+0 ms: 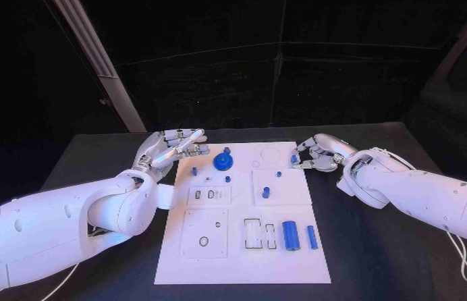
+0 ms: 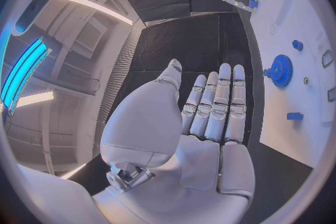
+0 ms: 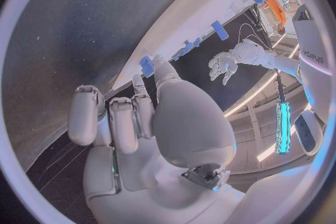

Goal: Assemble the parts on the task board

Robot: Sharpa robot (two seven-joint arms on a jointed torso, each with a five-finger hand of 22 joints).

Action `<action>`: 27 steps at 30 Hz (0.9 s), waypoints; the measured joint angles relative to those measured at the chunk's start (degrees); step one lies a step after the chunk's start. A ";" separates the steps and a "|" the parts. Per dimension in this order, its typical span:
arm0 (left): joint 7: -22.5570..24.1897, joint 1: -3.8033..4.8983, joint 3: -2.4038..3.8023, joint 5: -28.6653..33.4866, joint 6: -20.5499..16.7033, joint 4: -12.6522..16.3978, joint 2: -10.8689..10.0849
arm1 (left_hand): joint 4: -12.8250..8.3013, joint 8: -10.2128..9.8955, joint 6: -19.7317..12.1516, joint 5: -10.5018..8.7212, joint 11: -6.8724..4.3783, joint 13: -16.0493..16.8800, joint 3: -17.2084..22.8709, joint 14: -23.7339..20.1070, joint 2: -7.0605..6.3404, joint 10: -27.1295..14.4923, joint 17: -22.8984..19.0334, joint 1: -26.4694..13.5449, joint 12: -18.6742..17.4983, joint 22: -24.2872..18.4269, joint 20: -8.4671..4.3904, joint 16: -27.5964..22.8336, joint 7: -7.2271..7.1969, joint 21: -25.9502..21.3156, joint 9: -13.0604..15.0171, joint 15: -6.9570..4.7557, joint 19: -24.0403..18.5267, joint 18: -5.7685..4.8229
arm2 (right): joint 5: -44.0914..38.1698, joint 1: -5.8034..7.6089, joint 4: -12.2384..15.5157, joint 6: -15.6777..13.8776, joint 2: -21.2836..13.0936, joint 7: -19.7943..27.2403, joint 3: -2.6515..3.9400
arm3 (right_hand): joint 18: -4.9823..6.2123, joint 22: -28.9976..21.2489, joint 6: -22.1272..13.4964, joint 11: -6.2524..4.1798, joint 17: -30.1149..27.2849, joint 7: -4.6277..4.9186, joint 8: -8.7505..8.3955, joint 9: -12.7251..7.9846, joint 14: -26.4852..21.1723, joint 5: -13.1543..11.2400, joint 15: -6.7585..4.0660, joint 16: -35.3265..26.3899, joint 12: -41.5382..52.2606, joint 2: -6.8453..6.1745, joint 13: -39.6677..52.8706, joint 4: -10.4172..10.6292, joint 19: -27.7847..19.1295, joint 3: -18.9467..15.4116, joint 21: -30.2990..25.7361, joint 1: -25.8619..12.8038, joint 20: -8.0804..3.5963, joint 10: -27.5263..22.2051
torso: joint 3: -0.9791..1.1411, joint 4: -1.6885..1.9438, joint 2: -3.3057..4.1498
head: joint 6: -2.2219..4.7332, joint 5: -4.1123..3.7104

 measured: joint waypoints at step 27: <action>-0.48 0.00 -0.01 -0.01 0.22 -0.05 0.02 | -0.04 -0.05 0.00 0.00 0.00 0.00 0.04 0.00 0.00 0.00 0.00 0.00 -0.07 -0.04 0.00 -0.04 0.00 0.00 0.00 0.00 0.00 0.00 | 0.02 -0.03 -0.41 0.23 0.76 0.47 -0.01 | 0.00 2.52 4.22 -0.42 0.00 -0.67 0.49 0.16 0.02 -2.89 -0.43 0.88 1.87 3.05 0.53 -3.14 1.42 4.43 1.18 2.15 -0.62 -0.01 | 0.01 -0.03 -0.02 | -0.14 0.18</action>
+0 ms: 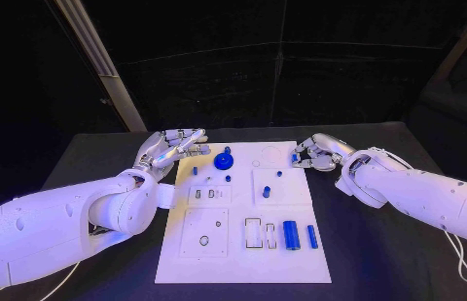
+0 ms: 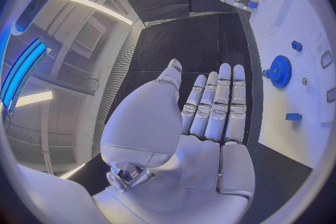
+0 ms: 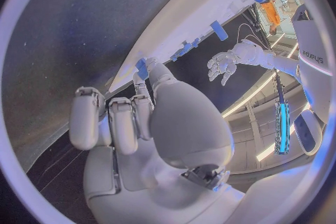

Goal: Assemble the parts on the task board

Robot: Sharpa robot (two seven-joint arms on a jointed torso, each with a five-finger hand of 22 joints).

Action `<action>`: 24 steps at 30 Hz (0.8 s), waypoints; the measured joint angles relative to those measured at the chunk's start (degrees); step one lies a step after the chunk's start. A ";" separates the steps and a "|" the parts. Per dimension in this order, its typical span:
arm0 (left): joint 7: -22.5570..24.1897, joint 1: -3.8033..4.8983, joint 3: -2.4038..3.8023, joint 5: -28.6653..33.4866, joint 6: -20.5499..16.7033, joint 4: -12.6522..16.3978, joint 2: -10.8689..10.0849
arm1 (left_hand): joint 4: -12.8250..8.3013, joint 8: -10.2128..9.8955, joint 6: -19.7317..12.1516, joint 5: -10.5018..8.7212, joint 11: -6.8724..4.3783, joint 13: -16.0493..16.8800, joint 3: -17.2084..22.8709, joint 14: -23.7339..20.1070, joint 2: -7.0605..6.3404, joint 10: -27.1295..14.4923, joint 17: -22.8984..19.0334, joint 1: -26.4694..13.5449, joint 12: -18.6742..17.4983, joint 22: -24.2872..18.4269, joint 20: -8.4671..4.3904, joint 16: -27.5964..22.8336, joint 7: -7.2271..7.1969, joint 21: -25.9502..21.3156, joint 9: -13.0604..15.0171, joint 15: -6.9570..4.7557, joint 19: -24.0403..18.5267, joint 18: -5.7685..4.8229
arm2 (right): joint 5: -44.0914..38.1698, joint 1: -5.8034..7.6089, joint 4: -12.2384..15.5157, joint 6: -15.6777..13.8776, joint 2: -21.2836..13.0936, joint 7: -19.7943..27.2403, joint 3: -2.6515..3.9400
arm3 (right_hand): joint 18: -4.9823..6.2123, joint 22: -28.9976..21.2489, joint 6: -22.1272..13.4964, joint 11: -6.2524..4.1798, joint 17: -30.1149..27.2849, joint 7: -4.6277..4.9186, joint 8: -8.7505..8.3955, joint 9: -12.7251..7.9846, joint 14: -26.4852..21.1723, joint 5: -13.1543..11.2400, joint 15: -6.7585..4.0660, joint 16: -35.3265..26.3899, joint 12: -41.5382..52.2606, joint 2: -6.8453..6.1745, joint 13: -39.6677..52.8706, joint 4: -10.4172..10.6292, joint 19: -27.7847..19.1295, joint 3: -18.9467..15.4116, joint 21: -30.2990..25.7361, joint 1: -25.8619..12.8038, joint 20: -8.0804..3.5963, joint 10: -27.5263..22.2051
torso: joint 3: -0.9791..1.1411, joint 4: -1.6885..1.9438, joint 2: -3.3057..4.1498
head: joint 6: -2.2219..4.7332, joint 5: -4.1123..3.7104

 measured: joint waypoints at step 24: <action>-0.27 0.00 0.00 -0.01 0.11 -0.02 0.00 | -0.12 -0.18 0.00 0.00 0.00 -0.04 0.12 0.00 0.00 0.00 0.00 0.00 -0.20 -0.07 0.00 -0.15 0.00 0.00 0.00 0.00 0.00 0.00 | 0.05 0.01 0.40 -0.97 0.02 0.08 0.02 | 0.01 1.95 4.17 -1.97 0.00 -0.76 1.07 0.28 0.08 -2.88 -1.56 0.40 0.95 1.02 -0.54 -2.65 1.25 6.31 1.11 -0.99 -1.25 -0.28 | 0.02 0.01 -0.02 | -0.12 0.08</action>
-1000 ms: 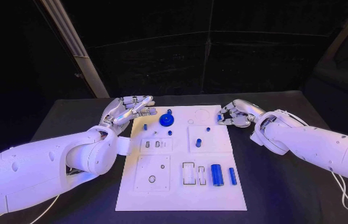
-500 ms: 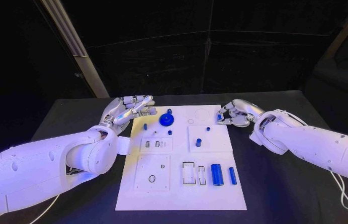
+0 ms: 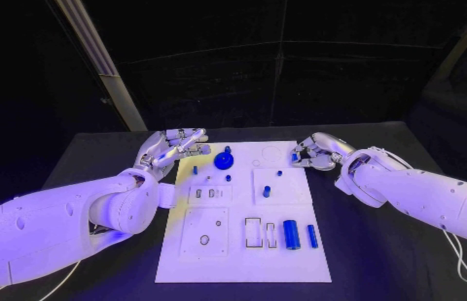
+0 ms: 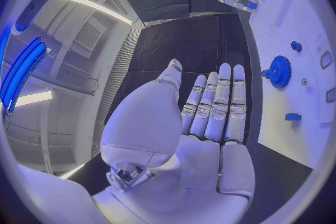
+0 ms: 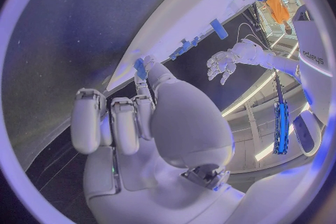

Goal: Assemble the parts on the task board

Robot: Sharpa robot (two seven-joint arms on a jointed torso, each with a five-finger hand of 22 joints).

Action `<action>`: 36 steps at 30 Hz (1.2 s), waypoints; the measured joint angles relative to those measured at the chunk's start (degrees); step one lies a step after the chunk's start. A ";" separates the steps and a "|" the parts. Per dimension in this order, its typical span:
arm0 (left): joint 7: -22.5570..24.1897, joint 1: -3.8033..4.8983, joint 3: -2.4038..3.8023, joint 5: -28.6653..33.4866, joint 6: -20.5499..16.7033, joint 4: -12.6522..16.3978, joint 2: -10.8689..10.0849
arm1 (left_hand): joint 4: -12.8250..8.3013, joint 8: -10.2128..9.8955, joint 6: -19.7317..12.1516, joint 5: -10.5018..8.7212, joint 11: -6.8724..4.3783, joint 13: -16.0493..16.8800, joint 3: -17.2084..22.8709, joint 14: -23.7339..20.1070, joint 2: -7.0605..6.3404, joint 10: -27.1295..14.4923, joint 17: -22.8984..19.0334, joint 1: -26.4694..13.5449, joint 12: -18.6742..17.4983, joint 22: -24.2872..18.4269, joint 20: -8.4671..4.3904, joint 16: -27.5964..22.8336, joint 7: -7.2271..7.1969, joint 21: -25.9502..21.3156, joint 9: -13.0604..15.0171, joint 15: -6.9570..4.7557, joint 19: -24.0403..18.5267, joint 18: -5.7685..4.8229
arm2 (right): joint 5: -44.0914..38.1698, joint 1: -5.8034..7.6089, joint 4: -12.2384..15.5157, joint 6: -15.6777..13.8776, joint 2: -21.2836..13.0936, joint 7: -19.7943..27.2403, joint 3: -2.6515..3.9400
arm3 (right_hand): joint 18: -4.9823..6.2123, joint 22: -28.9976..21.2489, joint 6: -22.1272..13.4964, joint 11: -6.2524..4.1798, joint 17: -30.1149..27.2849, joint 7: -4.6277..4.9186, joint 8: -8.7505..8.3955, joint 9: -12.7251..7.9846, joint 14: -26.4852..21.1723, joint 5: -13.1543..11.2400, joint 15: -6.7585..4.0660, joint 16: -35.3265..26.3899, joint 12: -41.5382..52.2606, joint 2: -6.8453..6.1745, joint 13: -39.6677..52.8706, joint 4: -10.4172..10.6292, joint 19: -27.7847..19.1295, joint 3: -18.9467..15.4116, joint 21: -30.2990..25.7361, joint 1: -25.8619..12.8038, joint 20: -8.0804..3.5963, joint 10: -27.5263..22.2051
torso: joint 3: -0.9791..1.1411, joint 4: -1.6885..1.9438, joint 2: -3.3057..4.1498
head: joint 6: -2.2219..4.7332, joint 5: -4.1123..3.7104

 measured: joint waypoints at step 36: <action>-0.56 1.77 0.01 0.26 0.64 -1.02 -0.44 | -0.16 -0.22 0.00 0.00 0.00 0.01 -0.16 0.21 0.00 0.00 0.00 0.00 -0.23 -0.14 0.00 -0.22 0.00 -0.24 0.00 0.21 0.00 0.00 | -8.20 2.18 14.63 -2.40 13.03 -18.94 0.15 | -0.01 -0.47 -0.07 -0.19 0.00 -0.07 -0.08 0.00 -0.19 -0.05 -0.19 0.05 -0.85 0.71 -0.04 -1.14 -0.14 1.14 0.00 -3.04 -0.29 0.20 | -1.26 1.07 -0.57 | -2.15 2.26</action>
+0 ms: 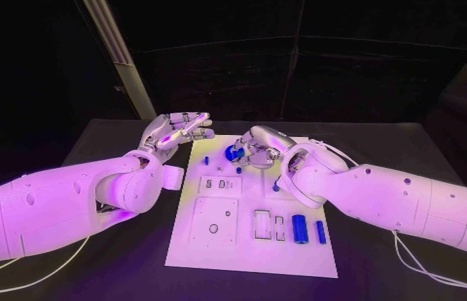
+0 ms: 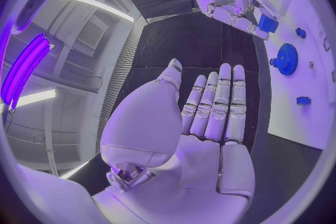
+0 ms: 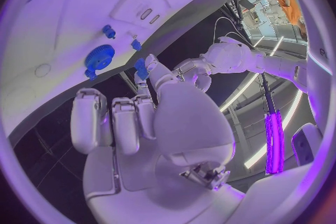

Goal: Assemble the parts on the task board

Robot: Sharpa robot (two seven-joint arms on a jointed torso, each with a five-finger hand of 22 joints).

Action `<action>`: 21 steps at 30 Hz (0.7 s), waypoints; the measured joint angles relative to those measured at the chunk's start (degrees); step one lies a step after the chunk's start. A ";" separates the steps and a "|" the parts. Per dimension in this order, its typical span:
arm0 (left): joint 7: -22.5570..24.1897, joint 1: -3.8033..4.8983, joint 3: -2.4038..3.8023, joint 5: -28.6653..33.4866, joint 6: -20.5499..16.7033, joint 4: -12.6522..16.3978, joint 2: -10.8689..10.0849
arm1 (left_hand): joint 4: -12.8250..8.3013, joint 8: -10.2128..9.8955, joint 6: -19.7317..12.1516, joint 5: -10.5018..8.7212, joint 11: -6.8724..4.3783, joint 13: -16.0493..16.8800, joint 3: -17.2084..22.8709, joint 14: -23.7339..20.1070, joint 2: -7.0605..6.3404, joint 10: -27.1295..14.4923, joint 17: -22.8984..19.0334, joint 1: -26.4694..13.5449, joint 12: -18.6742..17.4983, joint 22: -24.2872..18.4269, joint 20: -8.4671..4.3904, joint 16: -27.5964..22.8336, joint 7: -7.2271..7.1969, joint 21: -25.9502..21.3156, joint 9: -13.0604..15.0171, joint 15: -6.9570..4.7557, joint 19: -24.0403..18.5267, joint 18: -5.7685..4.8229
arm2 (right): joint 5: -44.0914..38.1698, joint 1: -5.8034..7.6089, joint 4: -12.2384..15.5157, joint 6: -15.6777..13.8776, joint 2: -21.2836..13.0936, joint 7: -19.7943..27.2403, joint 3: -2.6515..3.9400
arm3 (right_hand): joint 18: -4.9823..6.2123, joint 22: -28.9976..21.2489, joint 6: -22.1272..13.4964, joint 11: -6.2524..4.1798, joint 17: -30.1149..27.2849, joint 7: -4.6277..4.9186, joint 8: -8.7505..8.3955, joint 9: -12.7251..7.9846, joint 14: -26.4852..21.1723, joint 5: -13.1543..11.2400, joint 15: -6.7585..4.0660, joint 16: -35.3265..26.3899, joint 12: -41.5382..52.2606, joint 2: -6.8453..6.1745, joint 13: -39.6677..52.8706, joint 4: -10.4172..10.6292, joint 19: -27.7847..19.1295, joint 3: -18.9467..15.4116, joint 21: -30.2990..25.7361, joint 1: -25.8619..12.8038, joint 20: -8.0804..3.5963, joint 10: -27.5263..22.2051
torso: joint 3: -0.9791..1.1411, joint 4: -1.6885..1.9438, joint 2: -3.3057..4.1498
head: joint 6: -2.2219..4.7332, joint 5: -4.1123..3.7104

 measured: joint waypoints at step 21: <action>0.05 0.49 0.00 0.15 0.05 -0.27 0.56 | 0.00 0.00 0.00 0.00 0.00 0.01 0.00 0.00 0.00 0.00 0.00 0.00 0.00 -0.02 0.00 0.00 0.00 0.00 0.00 0.00 0.00 0.00 | -7.36 -1.28 -1.53 5.30 4.71 -3.42 -2.11 | 0.01 -0.26 -0.05 0.02 0.00 -0.05 -0.29 0.09 0.00 -0.01 0.01 0.00 -0.03 -0.55 -0.05 0.35 0.00 0.64 0.00 -0.53 0.00 -0.01 | 0.16 -0.14 0.01 | -1.41 1.64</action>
